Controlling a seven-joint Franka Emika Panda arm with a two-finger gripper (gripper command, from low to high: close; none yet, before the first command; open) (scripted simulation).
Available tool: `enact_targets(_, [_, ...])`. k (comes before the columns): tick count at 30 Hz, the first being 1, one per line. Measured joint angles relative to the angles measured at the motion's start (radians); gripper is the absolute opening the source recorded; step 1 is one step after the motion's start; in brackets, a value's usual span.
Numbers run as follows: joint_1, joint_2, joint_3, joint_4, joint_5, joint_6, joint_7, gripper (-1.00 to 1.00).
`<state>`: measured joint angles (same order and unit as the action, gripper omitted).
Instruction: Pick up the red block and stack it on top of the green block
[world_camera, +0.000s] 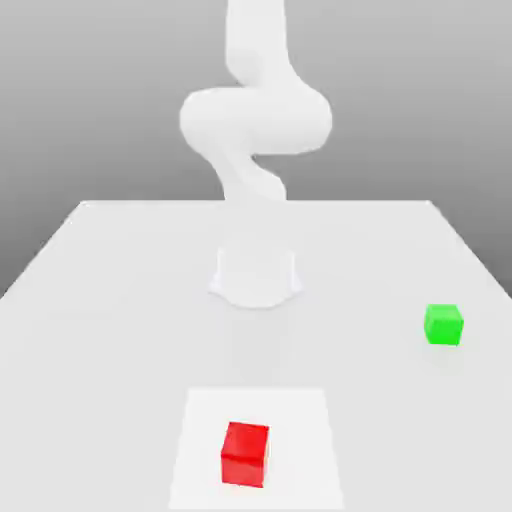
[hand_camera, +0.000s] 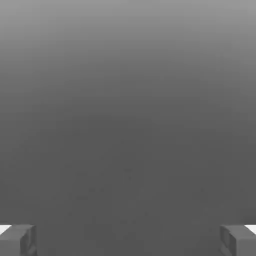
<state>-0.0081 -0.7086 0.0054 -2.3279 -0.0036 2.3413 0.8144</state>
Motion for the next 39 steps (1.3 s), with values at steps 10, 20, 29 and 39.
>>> enact_targets(10, [-0.025,0.369,0.012,-0.113,-0.016,0.167,0.058,0.0])
enact_targets(20, [-0.04,0.731,0.014,-0.223,-0.015,0.331,0.105,0.0])
enact_targets(29, [-0.038,1.041,0.01,-0.229,-0.016,0.548,0.12,-1.0])
enact_targets(39, [-0.044,0.949,0.017,-0.243,-0.012,0.471,0.119,-1.0])
